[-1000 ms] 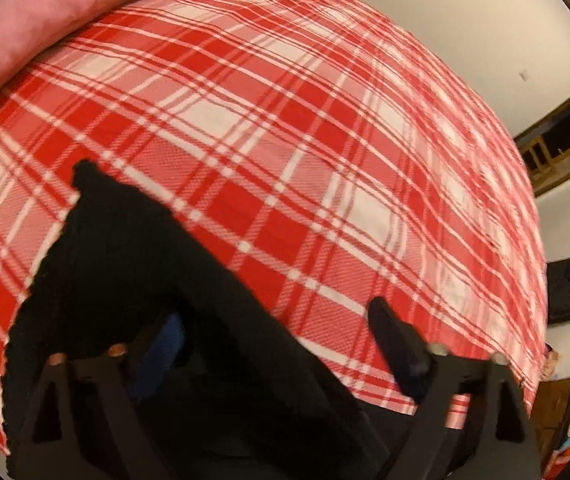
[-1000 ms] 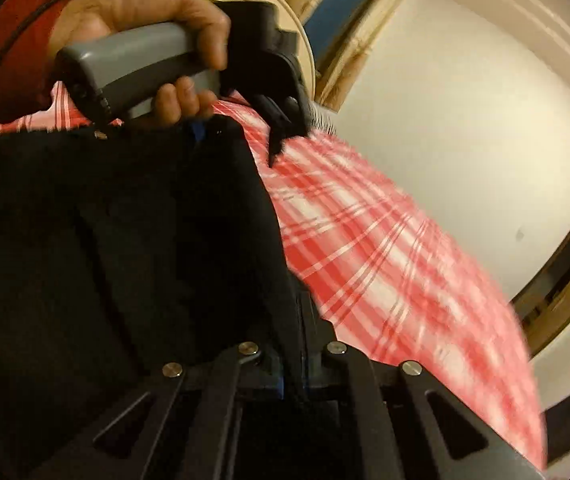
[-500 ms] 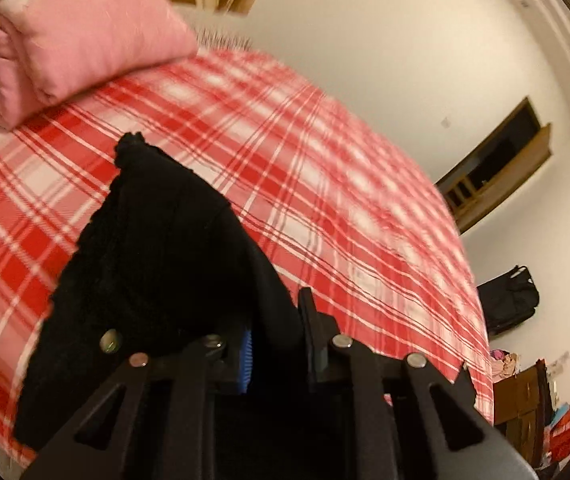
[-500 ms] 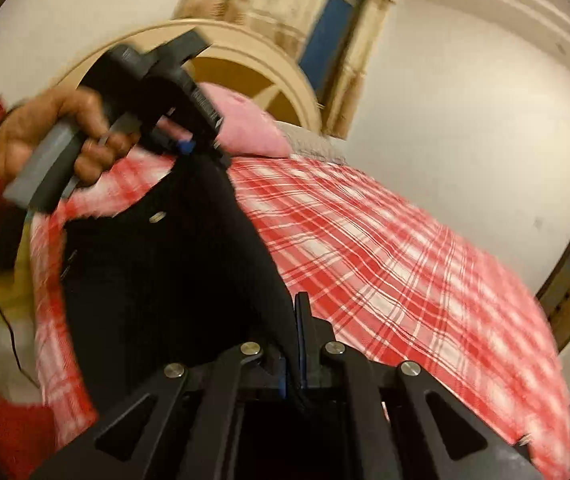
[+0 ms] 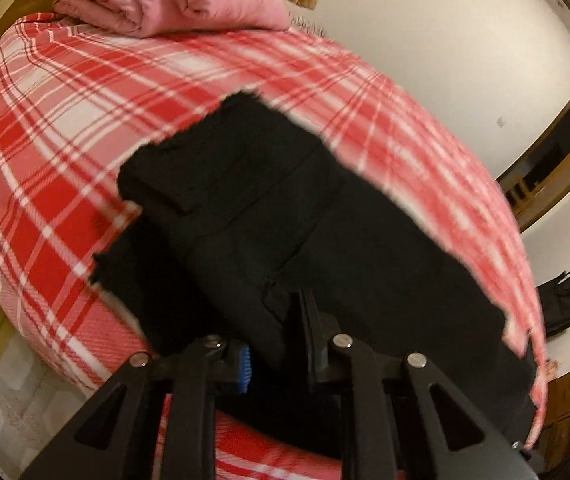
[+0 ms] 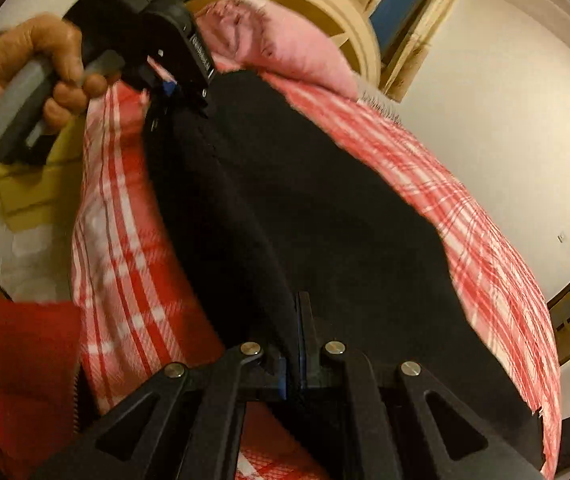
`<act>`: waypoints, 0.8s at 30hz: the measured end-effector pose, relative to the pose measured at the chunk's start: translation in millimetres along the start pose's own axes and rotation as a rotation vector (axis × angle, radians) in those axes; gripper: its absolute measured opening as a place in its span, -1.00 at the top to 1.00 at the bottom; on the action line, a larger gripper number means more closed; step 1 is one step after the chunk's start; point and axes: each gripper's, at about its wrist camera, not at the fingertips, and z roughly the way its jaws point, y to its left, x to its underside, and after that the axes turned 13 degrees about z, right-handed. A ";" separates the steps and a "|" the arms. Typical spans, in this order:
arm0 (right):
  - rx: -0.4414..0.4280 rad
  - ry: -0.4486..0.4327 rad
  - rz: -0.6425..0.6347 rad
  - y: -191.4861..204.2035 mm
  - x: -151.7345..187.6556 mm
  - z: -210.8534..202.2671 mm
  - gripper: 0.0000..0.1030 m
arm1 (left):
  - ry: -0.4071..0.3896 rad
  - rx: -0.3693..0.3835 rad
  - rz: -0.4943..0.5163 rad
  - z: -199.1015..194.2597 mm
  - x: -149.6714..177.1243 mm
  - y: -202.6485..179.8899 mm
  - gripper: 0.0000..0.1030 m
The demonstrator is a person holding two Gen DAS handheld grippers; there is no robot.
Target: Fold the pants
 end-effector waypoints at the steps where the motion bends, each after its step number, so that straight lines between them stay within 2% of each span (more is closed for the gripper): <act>1: 0.002 0.005 -0.006 1.9 2.9 2.3 0.93 | 0.007 -0.025 0.009 1.9 3.9 -0.7 0.41; 5: 0.009 -0.010 -0.018 1.5 6.1 -0.6 0.93 | -0.010 -0.053 0.058 -4.9 14.0 -7.8 0.37; 7: -0.001 -0.022 -0.005 0.0 7.9 -2.0 0.91 | -0.013 -0.074 0.105 -9.8 18.6 -9.9 0.23; 9: -0.033 -0.012 0.027 -7.0 6.9 -5.6 0.87 | -0.012 -0.073 0.129 -15.3 20.4 -7.3 0.22; 10: -0.061 0.007 0.054 -13.9 6.4 -8.8 0.80 | -0.008 -0.090 0.120 -21.4 21.6 -3.6 0.07; 12: -0.171 0.032 0.148 -37.2 1.9 -19.2 0.68 | -0.031 -0.186 0.108 -36.7 19.5 2.4 -0.09; 13: -0.231 0.029 0.208 -52.9 -0.4 -25.6 0.56 | -0.070 -0.231 0.108 -48.2 16.4 4.0 -0.09; 15: -0.327 -0.003 0.339 -90.9 -7.7 -41.9 0.17 | -0.153 -0.288 0.129 -69.0 9.2 -0.7 -0.16; 16: -0.357 -0.038 0.408 -112.8 -12.0 -49.4 -0.21 | -0.196 -0.307 0.151 -76.8 4.0 -6.2 -0.24; 17: -0.371 -0.069 0.455 -127.7 -15.6 -52.6 -0.47 | -0.230 -0.318 0.176 -81.4 -0.1 -12.7 -0.27; 18: -0.379 -0.107 0.513 -149.1 -19.8 -55.1 -0.50 | -0.270 -0.326 0.220 -82.4 -7.0 -24.6 -0.33; 20: -0.370 -0.135 0.594 -183.1 -31.1 -45.0 -0.50 | -0.293 -0.349 0.269 -71.7 -15.5 -41.1 -0.38; 22: -0.362 -0.101 0.620 -203.0 -41.7 -23.4 -0.50 | -0.288 -0.369 0.268 -59.1 -21.3 -48.1 -0.38; 24: -0.367 -0.049 0.630 -216.1 -49.0 4.9 -0.50 | -0.275 -0.356 0.236 -42.2 -24.6 -50.7 -0.38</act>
